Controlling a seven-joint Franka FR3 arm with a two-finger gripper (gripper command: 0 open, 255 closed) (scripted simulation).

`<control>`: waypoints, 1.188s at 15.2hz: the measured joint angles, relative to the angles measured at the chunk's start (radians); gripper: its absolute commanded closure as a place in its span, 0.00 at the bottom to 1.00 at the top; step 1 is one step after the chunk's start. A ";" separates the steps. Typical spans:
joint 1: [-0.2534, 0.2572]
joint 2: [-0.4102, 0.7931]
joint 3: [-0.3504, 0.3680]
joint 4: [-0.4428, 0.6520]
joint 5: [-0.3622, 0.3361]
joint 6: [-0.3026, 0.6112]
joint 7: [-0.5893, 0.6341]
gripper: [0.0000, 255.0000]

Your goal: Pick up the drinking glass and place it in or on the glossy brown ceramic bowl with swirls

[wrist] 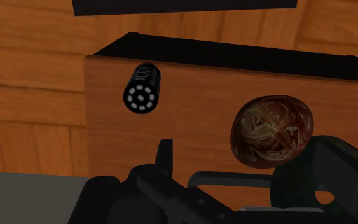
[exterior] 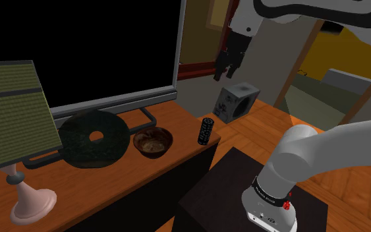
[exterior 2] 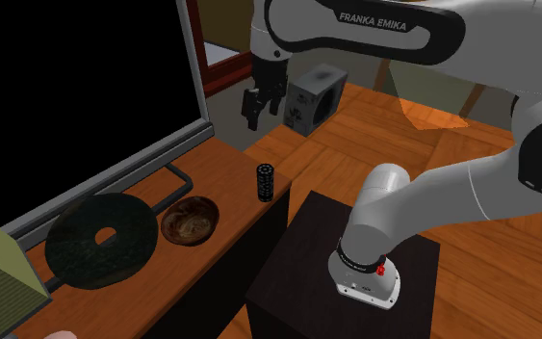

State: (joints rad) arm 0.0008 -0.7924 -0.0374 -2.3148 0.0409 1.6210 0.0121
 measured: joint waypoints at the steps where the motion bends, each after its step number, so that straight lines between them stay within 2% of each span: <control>1: 0.000 0.000 0.000 0.000 0.000 0.000 0.000 0.00; 3: -0.003 0.000 -0.012 -0.035 -0.007 0.032 -0.016 0.00; 11: -0.026 0.046 -0.090 -0.237 -0.050 0.265 -0.115 0.00; 18: -0.039 0.192 -0.164 -0.356 -0.076 0.517 -0.201 0.00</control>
State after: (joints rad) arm -0.0381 -0.6002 -0.2014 -2.6704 -0.0350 2.1380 -0.1891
